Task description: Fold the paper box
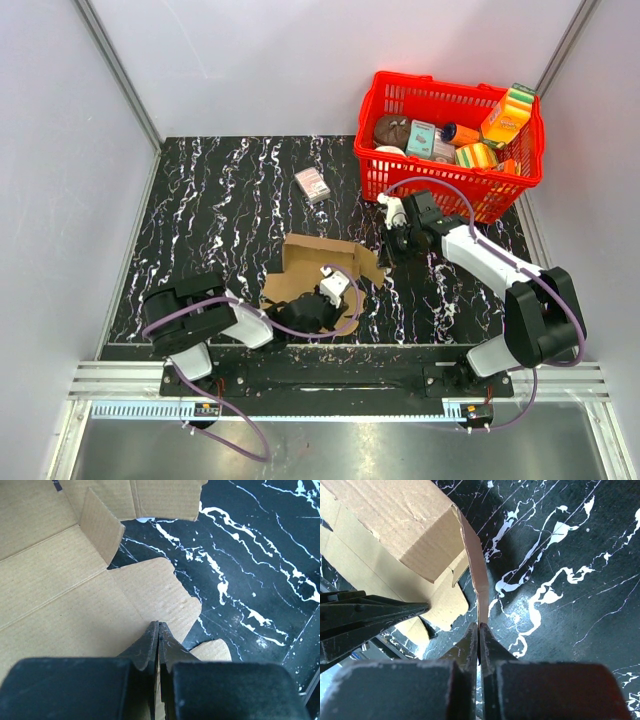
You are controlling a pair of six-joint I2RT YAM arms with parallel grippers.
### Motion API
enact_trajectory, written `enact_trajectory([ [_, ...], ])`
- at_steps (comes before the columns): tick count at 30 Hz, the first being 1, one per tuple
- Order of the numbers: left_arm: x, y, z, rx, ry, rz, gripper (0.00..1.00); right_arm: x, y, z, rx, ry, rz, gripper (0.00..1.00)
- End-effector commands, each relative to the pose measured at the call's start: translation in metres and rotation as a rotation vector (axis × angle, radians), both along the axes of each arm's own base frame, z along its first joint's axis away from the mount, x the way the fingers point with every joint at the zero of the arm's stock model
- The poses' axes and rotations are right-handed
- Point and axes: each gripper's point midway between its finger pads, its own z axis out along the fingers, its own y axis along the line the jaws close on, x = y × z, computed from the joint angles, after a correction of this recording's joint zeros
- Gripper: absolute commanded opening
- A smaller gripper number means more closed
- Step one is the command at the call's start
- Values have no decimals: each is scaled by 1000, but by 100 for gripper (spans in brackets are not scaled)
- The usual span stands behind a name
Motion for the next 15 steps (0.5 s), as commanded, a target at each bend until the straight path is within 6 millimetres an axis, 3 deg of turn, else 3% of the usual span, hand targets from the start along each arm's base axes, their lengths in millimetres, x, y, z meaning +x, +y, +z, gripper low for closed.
enact_trajectory([
  [1,-4,-17,4,-50,28,-21,0,1,12,15,37,-30,12,1],
  [15,4,-32,7,-87,55,24,0,-15,34,11,12,-14,23,0],
])
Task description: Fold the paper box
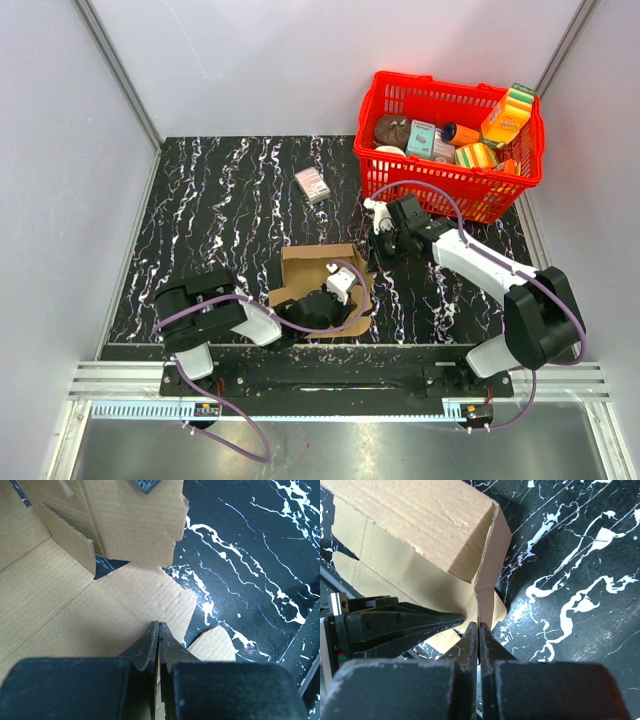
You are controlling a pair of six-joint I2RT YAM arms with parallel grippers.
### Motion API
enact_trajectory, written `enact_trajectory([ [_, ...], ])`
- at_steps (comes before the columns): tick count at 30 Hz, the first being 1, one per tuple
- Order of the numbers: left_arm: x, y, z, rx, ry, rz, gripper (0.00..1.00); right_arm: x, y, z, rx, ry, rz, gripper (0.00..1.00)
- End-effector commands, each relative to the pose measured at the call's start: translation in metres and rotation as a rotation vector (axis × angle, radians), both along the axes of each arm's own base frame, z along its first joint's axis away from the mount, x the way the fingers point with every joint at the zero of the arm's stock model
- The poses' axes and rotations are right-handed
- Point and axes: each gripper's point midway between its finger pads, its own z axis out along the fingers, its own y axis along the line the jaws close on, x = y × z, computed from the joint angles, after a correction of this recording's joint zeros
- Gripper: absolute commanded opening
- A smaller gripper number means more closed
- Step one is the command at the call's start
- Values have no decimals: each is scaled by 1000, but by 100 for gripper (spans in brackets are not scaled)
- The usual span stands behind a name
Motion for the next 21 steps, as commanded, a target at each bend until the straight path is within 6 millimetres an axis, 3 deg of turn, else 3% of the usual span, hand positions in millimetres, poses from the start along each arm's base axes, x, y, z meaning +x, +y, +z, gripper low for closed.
enact_trajectory([
  [1,2,-9,6,-36,7,11,0,-4,6,5,-10,-13,-16,0],
  [21,-2,-12,13,-54,21,-2,0,-28,4,-16,-87,-75,-80,0],
])
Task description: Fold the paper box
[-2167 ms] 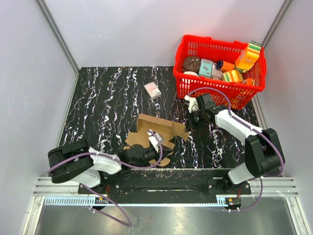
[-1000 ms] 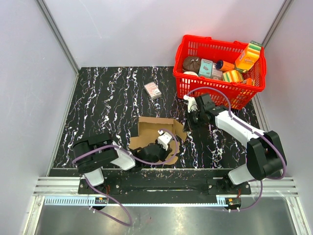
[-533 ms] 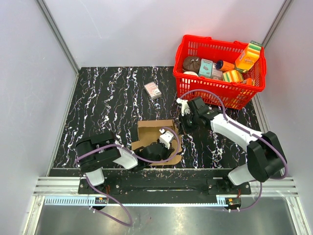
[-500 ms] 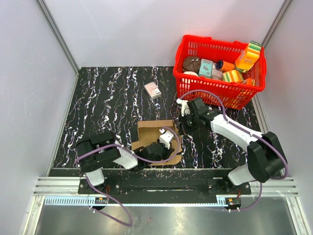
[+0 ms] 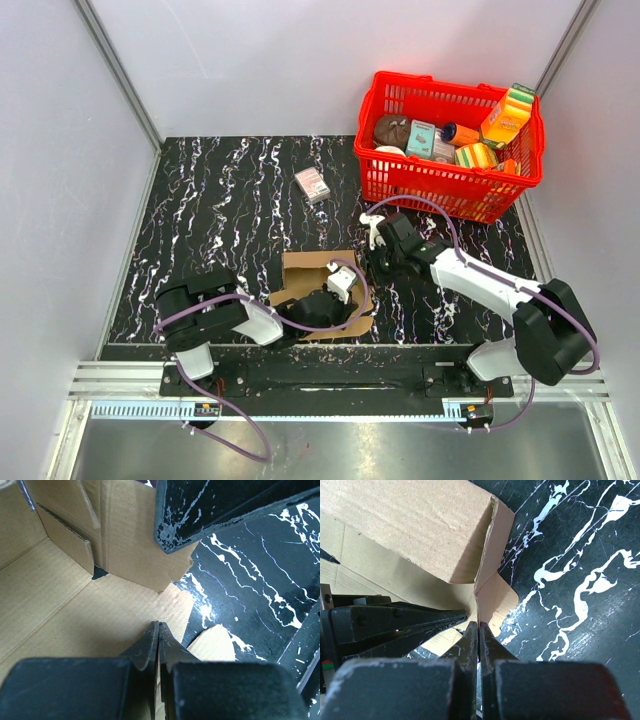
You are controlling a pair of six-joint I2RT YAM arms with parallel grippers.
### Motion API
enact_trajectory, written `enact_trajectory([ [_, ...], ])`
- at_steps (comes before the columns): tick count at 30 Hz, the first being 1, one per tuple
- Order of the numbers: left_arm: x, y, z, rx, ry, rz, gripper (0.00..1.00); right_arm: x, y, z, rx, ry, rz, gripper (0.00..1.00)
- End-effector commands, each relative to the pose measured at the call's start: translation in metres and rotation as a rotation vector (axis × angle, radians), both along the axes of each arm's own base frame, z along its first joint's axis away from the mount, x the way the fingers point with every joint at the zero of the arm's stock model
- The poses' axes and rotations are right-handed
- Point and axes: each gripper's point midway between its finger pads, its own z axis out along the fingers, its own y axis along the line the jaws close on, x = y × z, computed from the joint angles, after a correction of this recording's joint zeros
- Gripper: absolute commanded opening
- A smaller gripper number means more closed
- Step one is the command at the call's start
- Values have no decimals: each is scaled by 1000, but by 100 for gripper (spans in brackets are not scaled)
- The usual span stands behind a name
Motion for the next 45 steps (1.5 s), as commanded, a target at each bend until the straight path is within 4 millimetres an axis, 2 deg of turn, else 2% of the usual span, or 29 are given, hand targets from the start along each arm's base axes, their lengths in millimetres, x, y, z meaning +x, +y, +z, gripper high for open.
enact_trajectory([
  [1,-3,-7,13,-35,-2,-16,0,-4,-3,-3,-24,-28,-28,0],
  [7,-14,-9,37,-81,-15,-90,0,-7,-4,-8,-46,-34,-31,0],
  [8,-23,-13,51,-121,-24,-145,0,-7,-4,-8,-47,-38,-29,0],
  [10,-32,-12,65,-135,-57,-196,0,-8,-5,-8,-50,-36,-30,0],
  [11,-38,-12,87,-172,-89,-214,0,-7,-5,-8,-50,-40,-32,0],
  [12,-41,-8,87,-143,-88,-223,0,-7,-5,-8,-51,-42,-31,0],
  [13,-43,-6,95,-140,-110,-230,0,-7,-5,-7,-52,-42,-31,0],
  [14,-44,-2,115,-173,-138,-225,0,-6,-6,-8,-57,-44,-35,0],
  [16,-47,9,117,-145,-140,-221,0,-5,-5,-7,-53,-47,-35,0],
  [17,-43,16,133,-172,-163,-189,0,-6,-5,-7,-53,-45,-33,0],
  [19,-39,31,133,-139,-163,-144,0,-6,-4,-7,-51,-45,-30,0],
  [20,-30,42,150,-169,-197,-75,0,-7,-4,-7,-51,-42,-24,0],
  [21,-26,51,150,-153,-201,-33,0,-7,-4,-7,-50,-41,-26,0],
  [22,-19,61,162,-177,-224,18,0,-7,-4,-7,-51,-42,-24,0],
  [23,-8,72,166,-171,-244,92,0,-7,-4,-7,-46,-41,-25,0],
  [24,-3,78,166,-160,-244,118,0,-7,-3,-6,-44,-42,-22,0],
  [25,12,89,166,-148,-243,170,0,-7,-3,-6,-42,-42,-23,0],
  [26,17,91,163,-137,-227,170,0,-7,-2,-7,-42,-38,-20,0],
  [28,37,103,151,-92,-190,228,0,-7,-2,-7,-39,-38,-21,0],
  [31,48,104,137,-59,-163,228,0,-8,0,-7,-34,-33,-19,0],
  [40,65,92,120,-23,-148,211,0,-9,1,-8,-29,-26,-18,0],
  [44,66,90,122,-37,-152,207,0,-10,0,-8,-29,-24,-17,0],
  [45,66,89,128,-52,-160,201,0,-10,0,-9,-30,-21,-18,0],
])
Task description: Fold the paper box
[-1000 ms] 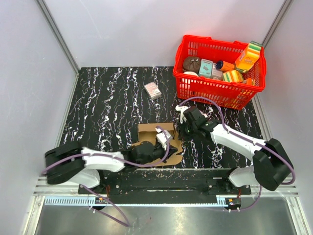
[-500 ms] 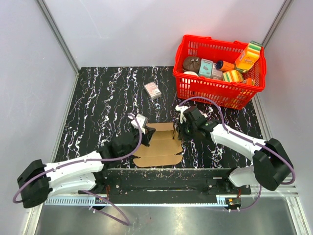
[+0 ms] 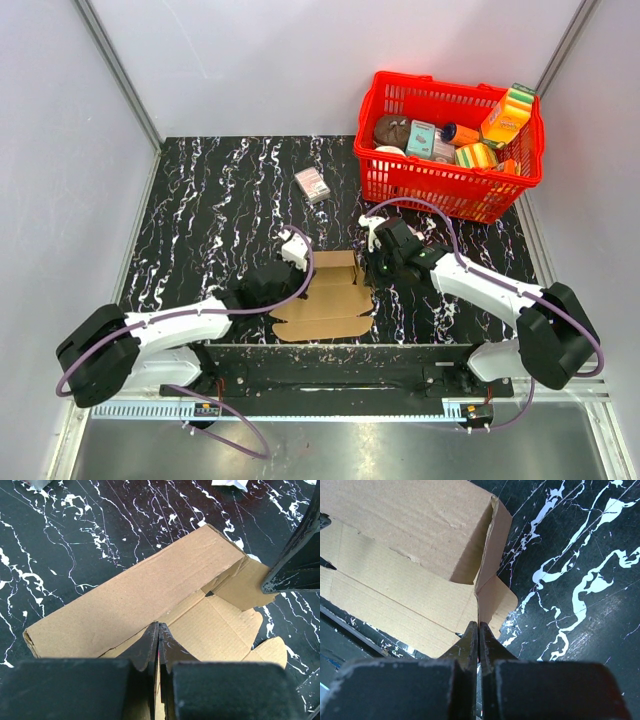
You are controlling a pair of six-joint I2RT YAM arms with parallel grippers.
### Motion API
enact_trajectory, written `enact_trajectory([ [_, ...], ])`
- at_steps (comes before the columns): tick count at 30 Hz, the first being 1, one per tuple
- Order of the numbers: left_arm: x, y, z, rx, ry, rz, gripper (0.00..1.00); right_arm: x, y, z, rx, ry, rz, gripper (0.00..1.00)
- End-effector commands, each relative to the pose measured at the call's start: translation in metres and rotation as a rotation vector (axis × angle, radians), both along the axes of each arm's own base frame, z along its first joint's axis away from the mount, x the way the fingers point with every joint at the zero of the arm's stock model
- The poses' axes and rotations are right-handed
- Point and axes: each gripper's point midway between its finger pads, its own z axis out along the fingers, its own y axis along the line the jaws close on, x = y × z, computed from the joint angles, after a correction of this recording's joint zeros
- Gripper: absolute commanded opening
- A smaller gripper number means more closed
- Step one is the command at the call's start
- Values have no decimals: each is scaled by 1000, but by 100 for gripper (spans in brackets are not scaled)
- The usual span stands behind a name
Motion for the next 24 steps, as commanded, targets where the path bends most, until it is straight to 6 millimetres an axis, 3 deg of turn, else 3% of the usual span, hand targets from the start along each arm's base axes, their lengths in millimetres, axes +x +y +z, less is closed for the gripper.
enact_trajectory([
  [1,7,-20,47,-125,-87,-52,0,-8,-2,-8,-15,26,4,0],
  [5,4,-22,77,-191,-147,-83,0,-8,-2,-9,-18,30,3,0],
  [8,11,-21,84,-190,-158,-79,0,-9,-3,-9,-20,32,3,0],
  [11,17,-20,82,-184,-150,-76,0,-9,-3,-9,-24,30,4,0],
  [16,27,-19,58,-121,-117,-49,0,-7,-3,-9,-23,29,2,0],
  [24,28,-20,41,-95,-91,-52,0,-8,1,-6,-3,31,7,0],
])
